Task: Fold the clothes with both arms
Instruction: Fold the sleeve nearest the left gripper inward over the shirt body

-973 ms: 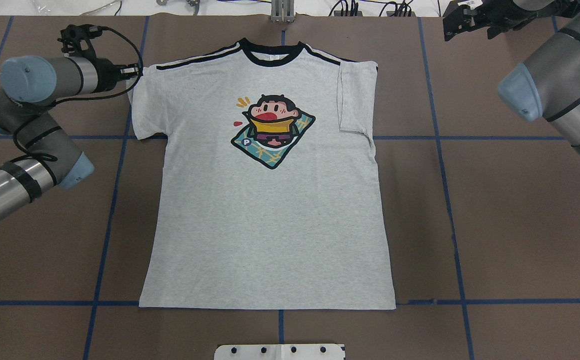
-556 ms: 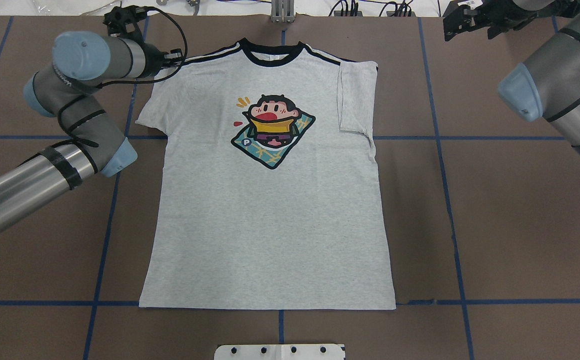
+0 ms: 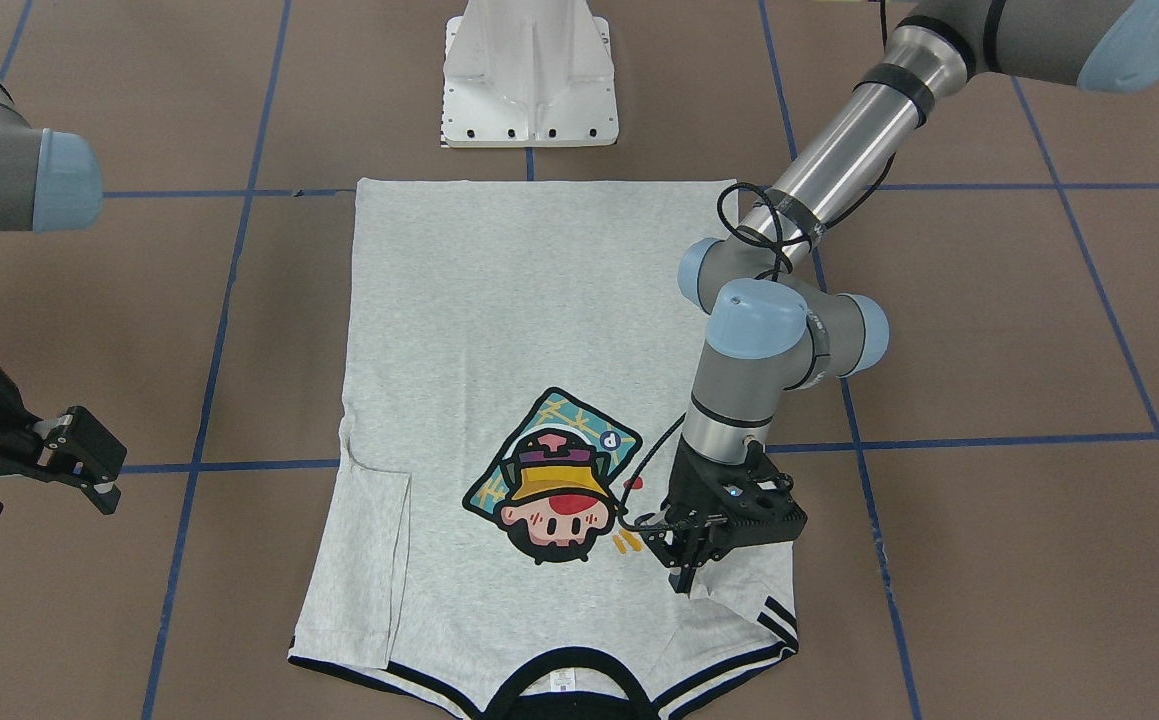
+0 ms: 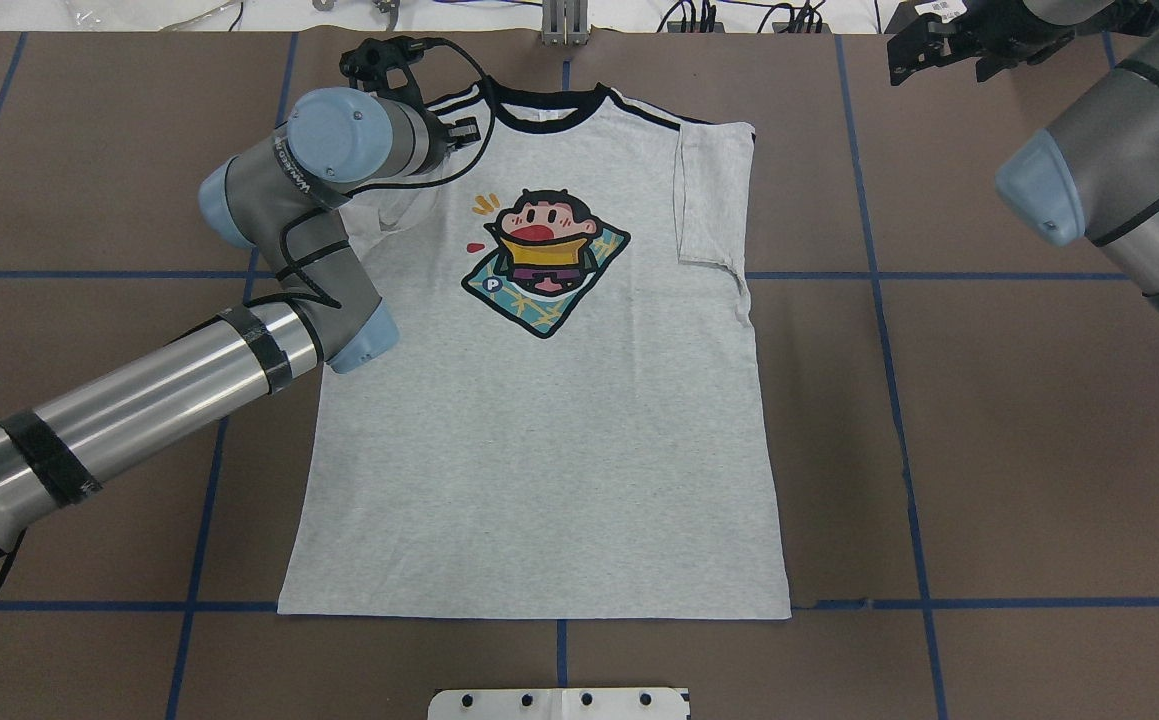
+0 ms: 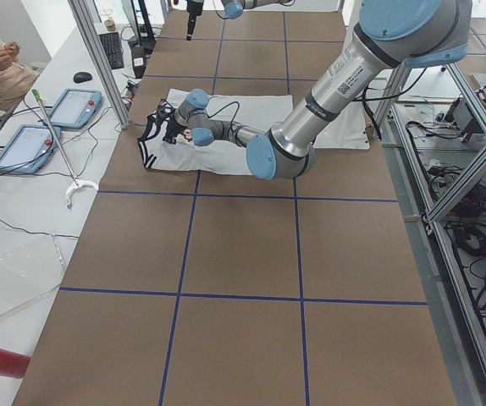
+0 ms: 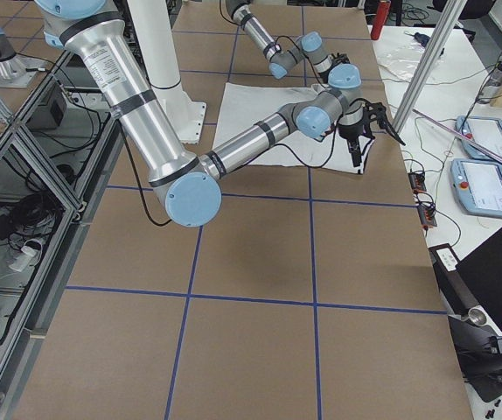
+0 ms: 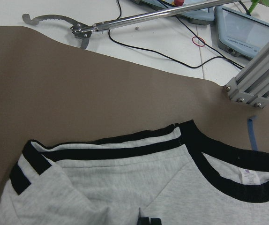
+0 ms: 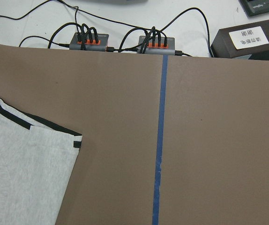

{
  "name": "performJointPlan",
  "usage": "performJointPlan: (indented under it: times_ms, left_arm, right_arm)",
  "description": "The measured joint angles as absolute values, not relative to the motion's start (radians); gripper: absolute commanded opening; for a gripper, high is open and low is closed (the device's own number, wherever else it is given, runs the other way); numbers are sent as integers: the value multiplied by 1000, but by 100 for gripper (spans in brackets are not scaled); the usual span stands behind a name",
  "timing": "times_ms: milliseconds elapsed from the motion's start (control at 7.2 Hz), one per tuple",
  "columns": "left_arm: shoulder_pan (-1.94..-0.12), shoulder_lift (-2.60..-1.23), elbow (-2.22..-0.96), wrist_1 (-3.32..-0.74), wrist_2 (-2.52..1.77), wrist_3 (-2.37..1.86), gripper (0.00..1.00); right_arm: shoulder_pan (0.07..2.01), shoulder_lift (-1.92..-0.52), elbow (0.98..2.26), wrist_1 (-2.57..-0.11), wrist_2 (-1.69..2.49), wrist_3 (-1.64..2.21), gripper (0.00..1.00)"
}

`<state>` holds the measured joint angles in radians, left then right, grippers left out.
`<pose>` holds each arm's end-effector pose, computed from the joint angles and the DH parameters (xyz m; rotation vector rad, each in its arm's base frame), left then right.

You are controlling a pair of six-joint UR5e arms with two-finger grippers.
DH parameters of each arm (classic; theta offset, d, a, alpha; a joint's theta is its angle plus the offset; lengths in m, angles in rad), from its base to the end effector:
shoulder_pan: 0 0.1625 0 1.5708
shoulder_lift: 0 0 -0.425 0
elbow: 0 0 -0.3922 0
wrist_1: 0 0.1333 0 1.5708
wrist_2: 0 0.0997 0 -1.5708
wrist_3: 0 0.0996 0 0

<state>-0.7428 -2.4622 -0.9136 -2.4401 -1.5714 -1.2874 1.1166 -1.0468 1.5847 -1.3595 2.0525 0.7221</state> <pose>0.5330 -0.6703 0.2944 0.5456 0.9694 -0.4112 -0.2212 -0.6516 0.3263 0.3560 -0.7882 0.0706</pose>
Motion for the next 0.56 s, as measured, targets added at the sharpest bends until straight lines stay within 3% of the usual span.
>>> performJointPlan:
  times_ms: [278, 556]
  left_arm:
    - [-742, -2441, -966, -2426, -1589, -1192, 100]
    - [-748, -2339, -1213, -2286, -1664, -1118, 100]
  right_arm:
    - [1116, -1047, 1586, -1359, 2052, 726, 100]
    - [1095, -1048, 1619, -1357, 2051, 830, 100]
